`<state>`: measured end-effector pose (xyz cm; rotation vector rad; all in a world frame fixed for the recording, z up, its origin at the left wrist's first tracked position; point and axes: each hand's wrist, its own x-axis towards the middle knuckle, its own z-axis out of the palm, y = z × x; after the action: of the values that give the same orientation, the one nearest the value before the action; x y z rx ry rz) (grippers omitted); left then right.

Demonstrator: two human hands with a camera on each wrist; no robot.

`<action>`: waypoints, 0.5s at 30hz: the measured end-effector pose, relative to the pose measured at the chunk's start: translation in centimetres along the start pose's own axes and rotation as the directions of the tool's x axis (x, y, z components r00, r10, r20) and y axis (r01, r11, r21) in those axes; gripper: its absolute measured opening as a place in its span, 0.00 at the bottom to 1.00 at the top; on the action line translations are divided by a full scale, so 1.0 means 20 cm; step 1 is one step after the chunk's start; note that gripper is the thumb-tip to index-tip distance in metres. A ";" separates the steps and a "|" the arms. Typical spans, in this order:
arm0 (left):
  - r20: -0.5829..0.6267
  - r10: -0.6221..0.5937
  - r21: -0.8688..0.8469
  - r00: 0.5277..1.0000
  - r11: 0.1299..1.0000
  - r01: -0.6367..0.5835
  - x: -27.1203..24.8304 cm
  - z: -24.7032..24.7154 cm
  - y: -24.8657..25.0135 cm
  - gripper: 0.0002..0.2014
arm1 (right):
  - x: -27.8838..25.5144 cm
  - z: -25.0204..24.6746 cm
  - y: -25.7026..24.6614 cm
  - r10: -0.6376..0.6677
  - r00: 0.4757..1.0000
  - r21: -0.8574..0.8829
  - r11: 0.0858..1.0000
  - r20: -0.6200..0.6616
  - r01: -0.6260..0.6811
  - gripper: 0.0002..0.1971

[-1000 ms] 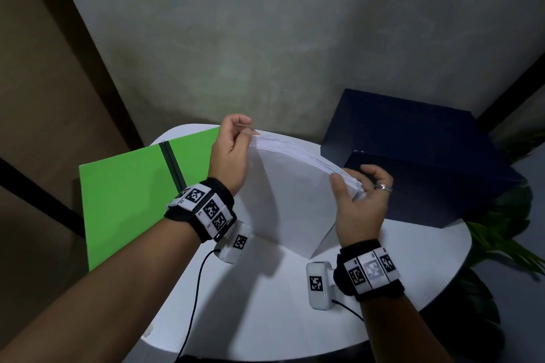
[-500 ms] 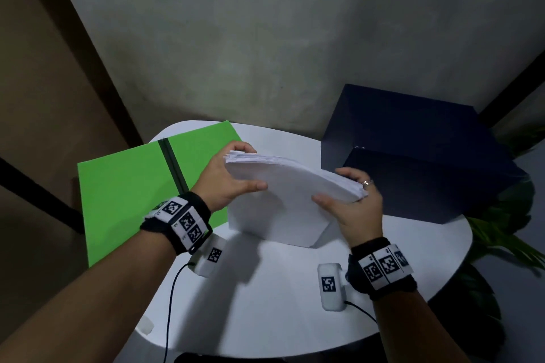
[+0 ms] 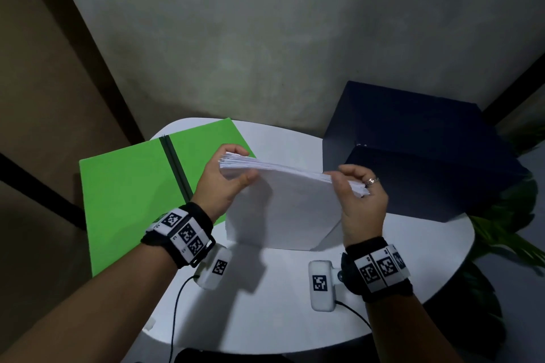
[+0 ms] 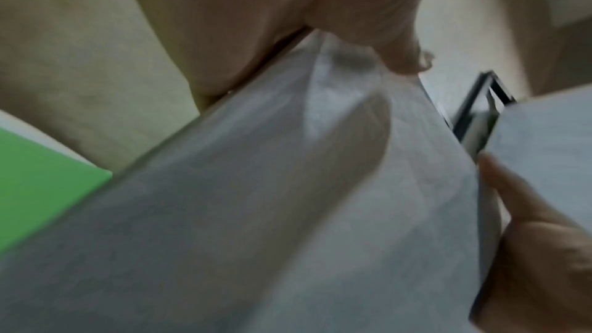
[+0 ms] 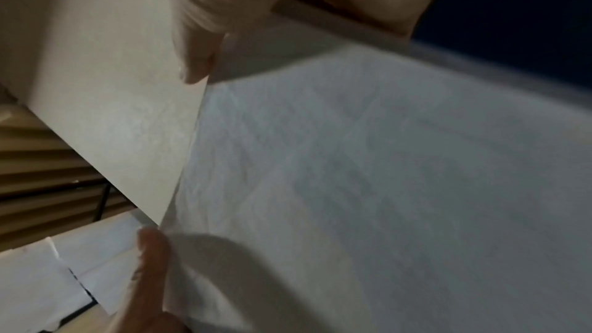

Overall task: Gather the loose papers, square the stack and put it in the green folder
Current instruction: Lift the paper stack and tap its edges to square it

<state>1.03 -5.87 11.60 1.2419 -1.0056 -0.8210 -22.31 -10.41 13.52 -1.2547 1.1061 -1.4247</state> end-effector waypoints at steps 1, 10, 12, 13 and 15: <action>-0.042 0.004 -0.030 0.999 1.000 -0.005 0.00 0.02 0.00 0.28 | 0.00 0.01 -0.01 -0.005 0.999 -0.010 1.000 -0.035 0.005 0.04; -0.113 0.021 0.023 0.993 1.000 -0.018 0.05 0.03 0.01 0.24 | -0.01 0.00 0.04 0.043 0.998 -0.063 0.997 0.046 -0.040 0.27; -0.018 -0.044 0.072 0.999 0.996 0.045 0.04 0.00 -0.04 0.35 | -0.02 -0.02 0.06 0.129 0.989 -0.046 0.991 0.077 -0.126 0.26; -0.004 -0.064 0.078 0.998 0.995 0.064 0.04 -0.01 -0.06 0.39 | -0.02 -0.03 0.07 0.155 0.984 -0.046 0.987 0.089 -0.152 0.27; -0.019 -0.043 0.062 0.999 0.997 0.044 0.05 -0.02 -0.06 0.38 | 0.00 -0.05 0.06 0.138 0.985 -0.075 0.989 0.099 -0.131 0.28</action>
<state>1.86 -6.90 10.52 1.3265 -0.9996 -0.8163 -23.17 -10.47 12.31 -1.2634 1.1543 -1.2162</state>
